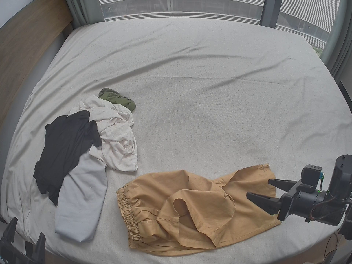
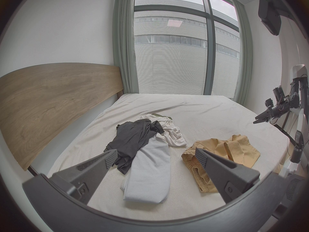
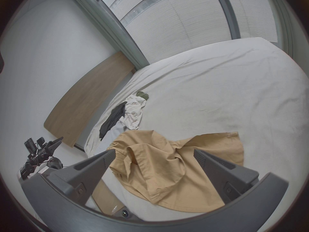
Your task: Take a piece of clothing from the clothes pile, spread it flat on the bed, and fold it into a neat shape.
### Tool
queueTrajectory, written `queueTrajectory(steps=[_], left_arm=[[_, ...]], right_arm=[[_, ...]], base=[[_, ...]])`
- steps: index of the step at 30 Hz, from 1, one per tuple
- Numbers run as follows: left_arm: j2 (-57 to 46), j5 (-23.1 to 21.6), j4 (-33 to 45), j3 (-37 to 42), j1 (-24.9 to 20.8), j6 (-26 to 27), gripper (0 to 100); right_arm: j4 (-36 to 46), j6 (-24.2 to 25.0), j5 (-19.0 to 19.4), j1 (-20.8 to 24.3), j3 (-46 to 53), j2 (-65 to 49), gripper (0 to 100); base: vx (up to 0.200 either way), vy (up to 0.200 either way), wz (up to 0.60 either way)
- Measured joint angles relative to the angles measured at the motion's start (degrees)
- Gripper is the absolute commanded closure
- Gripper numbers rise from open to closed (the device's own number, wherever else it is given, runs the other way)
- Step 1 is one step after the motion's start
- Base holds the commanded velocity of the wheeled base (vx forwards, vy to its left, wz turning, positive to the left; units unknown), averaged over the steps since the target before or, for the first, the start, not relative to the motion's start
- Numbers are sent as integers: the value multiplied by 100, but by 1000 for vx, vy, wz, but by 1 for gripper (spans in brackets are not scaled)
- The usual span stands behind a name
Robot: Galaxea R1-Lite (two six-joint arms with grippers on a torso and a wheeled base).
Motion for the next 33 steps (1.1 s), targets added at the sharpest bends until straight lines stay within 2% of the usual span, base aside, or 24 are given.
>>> queueTrajectory(steps=[13,20,33], left_arm=[[0,-2,-2,0,0,-21,0],[0,4,-4,0,0,-48,0],[0,15,-6,0,0,-91,0]], right_arm=[[-44,84,173,646,-767,912,0],[-460,99,424,959,-918,1609,0],[-872,197,684,1291,-1173,2677,0]], base=[[0,0,0],[0,0,0],[0,0,0]])
